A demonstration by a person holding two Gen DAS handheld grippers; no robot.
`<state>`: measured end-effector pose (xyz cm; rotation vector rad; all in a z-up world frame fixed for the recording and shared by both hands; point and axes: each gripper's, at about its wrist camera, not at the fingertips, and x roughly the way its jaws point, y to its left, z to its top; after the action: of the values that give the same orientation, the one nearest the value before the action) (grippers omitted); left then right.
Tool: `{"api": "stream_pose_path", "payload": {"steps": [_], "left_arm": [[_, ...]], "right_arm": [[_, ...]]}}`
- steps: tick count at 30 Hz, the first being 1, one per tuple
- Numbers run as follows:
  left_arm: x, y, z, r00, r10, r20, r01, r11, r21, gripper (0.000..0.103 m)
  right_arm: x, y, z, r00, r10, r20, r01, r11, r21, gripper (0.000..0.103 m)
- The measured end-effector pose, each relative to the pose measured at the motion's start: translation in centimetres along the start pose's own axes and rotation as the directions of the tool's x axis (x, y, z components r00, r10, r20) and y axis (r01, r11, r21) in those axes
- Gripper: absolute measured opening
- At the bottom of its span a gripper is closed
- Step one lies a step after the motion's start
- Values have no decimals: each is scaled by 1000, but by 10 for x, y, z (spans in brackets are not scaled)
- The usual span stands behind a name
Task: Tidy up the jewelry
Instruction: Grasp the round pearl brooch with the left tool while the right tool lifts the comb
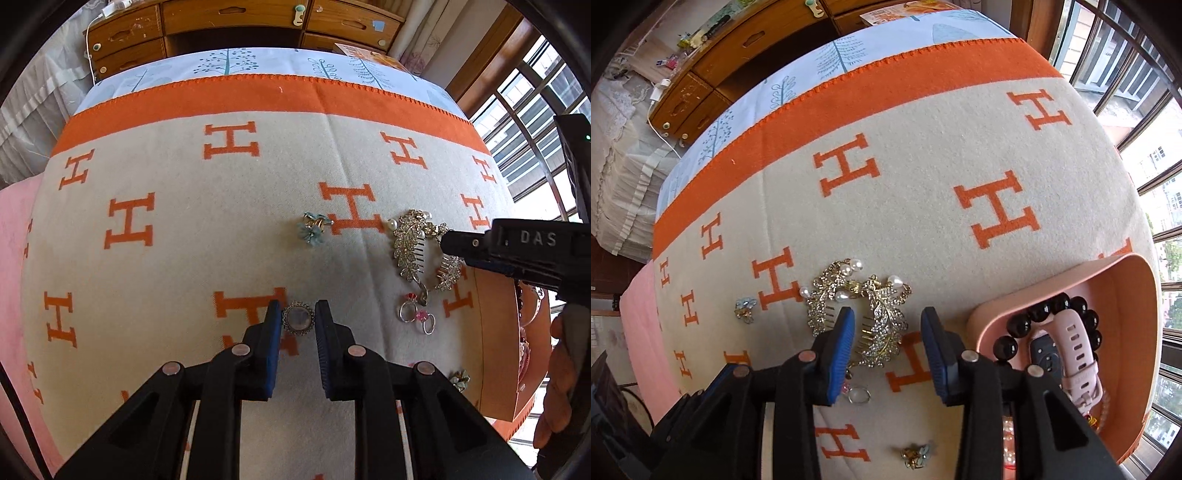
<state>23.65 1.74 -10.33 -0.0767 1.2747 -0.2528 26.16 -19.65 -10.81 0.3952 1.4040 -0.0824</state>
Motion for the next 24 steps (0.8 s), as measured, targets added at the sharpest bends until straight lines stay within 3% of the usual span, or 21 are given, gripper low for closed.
{"api": "stream_pose_path", "payload": {"steps": [6, 8, 17, 19, 20, 21, 24], "left_arm": [[-7, 16, -10, 1000, -24, 10, 24, 1000, -12, 16], [-8, 19, -13, 999, -28, 15, 28, 1000, -11, 16], [-15, 17, -16, 999, -34, 26, 34, 999, 1, 16], [-22, 12, -16, 999, -34, 34, 33, 999, 13, 16], [-25, 8, -15, 999, -34, 37, 33, 999, 20, 16], [-28, 4, -15, 999, -36, 40, 35, 999, 28, 16], [-38, -11, -15, 998, -36, 54, 33, 998, 54, 16]], "right_arm": [[14, 28, -6, 988, -157, 12, 157, 985, -71, 36], [14, 34, -9, 979, -201, 32, 204, 975, -91, 29], [-12, 24, -23, 997, -50, 59, 56, 995, -88, 28], [-26, 15, -28, 998, 2, 68, 3, 996, -85, 24], [-35, 9, -31, 996, 35, 76, -29, 996, -82, 9], [-44, 3, -34, 995, 64, 79, -58, 995, -80, 5], [-66, -13, -43, 990, 104, 98, -94, 991, -97, 3]]}}
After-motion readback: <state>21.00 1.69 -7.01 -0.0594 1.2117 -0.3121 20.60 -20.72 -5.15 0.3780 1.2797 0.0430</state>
